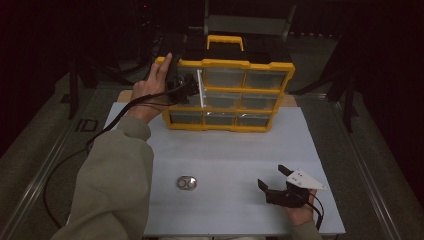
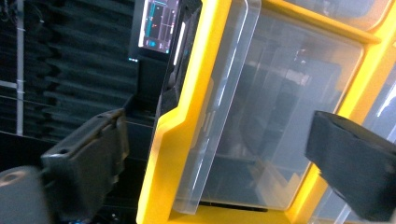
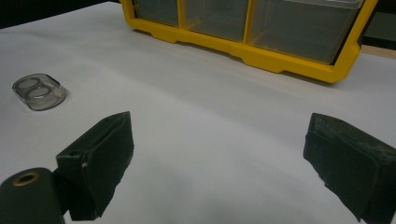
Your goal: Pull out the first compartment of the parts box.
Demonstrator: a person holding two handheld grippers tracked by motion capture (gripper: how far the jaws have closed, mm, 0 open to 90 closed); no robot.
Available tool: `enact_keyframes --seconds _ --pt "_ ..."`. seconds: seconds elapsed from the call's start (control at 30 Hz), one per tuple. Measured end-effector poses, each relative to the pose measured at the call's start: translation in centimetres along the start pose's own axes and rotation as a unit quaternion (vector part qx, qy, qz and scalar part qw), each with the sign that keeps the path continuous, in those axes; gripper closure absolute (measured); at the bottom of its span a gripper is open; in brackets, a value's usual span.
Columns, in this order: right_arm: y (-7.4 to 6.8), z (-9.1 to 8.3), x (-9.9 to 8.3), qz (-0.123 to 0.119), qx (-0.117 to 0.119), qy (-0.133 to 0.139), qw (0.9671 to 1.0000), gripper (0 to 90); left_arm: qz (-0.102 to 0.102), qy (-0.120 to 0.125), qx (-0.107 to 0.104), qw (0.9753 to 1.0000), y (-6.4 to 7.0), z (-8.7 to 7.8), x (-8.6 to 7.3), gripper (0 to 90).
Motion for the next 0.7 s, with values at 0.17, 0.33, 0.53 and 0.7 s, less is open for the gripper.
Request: enact_keyframes --seconds 0.17,0.33,0.53,0.7 --pt "-0.02 0.03 -0.04 -0.001 0.001 -0.002 1.0 8.3 0.033 0.001 0.035 0.9988 0.08 0.04 0.22 23.2" --pt "0.01 0.02 -0.02 0.0 0.001 -0.001 1.0 8.3 0.046 -0.001 0.063 0.997 -0.1 0.03 0.41 39.9" --pt "-0.02 0.07 -0.06 0.001 0.0 -0.004 1.0 8.3 0.063 -0.012 0.099 0.993 -0.3 -0.04 0.27 54.2" --pt "0.02 0.01 -0.03 0.002 0.0 -0.003 1.0 8.3 0.069 -0.015 0.111 0.9913 -0.13 -0.02 0.26 56.5"
Point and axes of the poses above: each handheld gripper's, and its own axes: z roughly forward along the jaws, x roughly out of its top, y roughly to its right, the point moved 7 cm from there along z, roughly forward along the jaws, and after that the axes turned 10 degrees about -x, right-handed, at the moved point
